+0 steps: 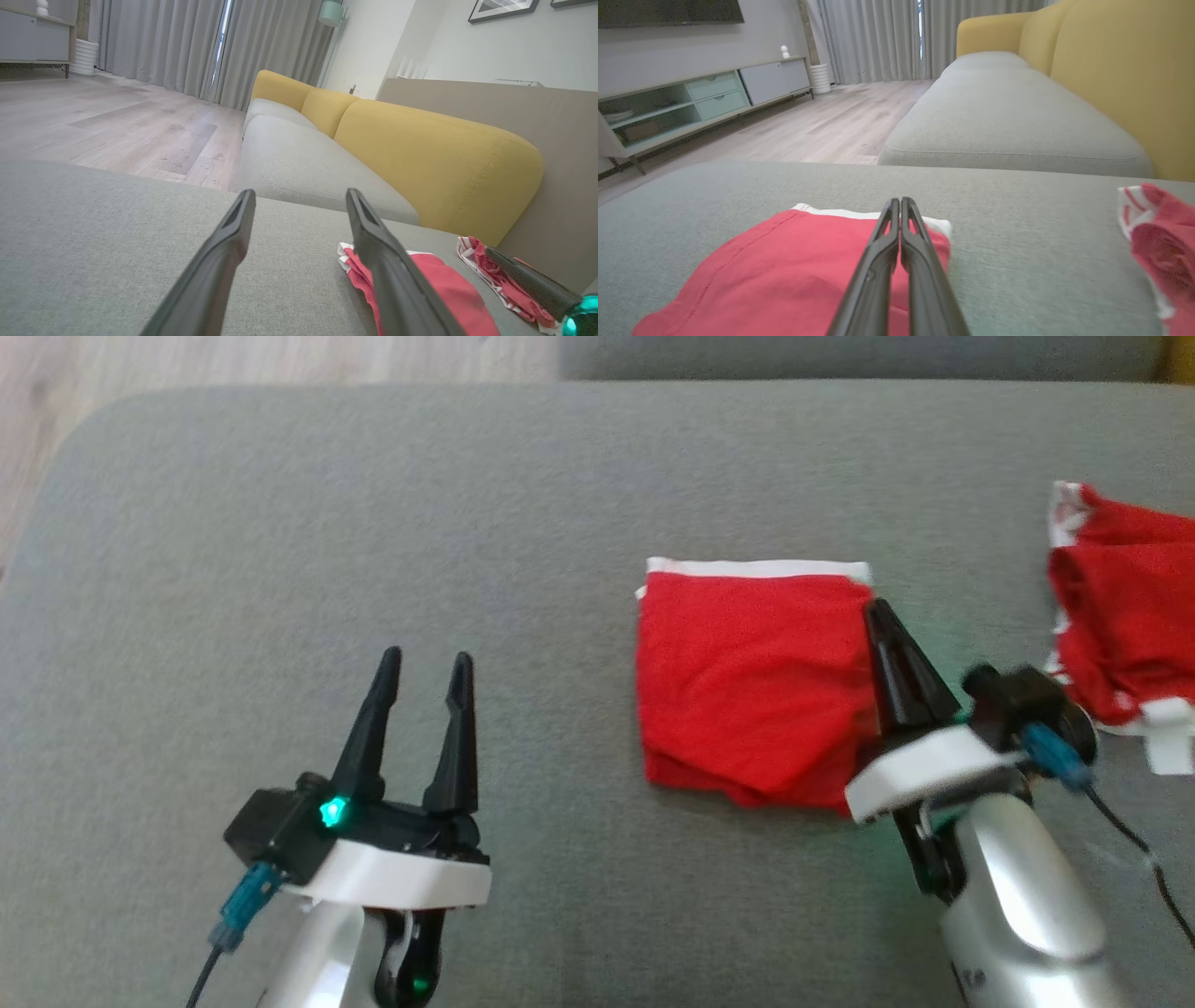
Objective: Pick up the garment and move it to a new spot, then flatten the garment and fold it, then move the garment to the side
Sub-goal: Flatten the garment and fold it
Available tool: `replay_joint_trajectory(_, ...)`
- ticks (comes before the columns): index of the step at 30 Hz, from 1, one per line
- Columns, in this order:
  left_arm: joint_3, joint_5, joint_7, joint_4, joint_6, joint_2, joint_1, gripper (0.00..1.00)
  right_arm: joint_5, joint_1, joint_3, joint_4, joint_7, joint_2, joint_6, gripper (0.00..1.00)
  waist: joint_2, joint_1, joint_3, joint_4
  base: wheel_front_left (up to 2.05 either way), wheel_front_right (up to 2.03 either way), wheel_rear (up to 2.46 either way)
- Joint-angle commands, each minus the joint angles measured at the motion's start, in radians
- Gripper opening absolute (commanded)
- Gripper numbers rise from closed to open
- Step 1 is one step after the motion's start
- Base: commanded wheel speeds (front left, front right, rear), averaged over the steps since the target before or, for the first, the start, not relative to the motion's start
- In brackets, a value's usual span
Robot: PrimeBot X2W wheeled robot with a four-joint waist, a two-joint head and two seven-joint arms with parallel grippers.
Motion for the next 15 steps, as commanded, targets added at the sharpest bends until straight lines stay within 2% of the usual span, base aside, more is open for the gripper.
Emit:
replay_joint_trajectory(1, 0.025, 0.001, -0.005, -0.028, 0.002, 0.004, -0.039, 1.0, -0.009, -0.041, 0.031, 0.013, 0.007, -0.002, -0.001, 0.0, 0.0, -0.0002, 0.03, 0.034, 0.0, 0.0, 0.0)
replay_joint_trajectory(9, 0.012, -0.007, -0.005, -0.02, 0.002, 0.004, -0.06, 1.0, -0.079, -0.147, -0.023, 0.334, 0.041, -0.002, -0.001, 0.0, 0.0, -0.0002, 0.046, 0.085, 0.0, 0.0, 0.0)
replay_joint_trajectory(12, 0.016, -0.007, -0.005, -0.015, 0.002, 0.004, -0.056, 1.0, -0.035, -0.171, 0.008, 0.363, 0.004, -0.002, -0.001, 0.0, 0.0, -0.0002, 0.035, 0.088, 0.0, 0.0, 0.0)
replay_joint_trajectory(15, 0.021, -0.007, -0.005, -0.012, 0.002, 0.004, -0.05, 1.0, 0.034, -0.184, 0.087, 0.335, -0.018, -0.002, -0.001, 0.0, 0.0, -0.0002, 0.021, 0.083, 0.0, 0.0, 0.0)
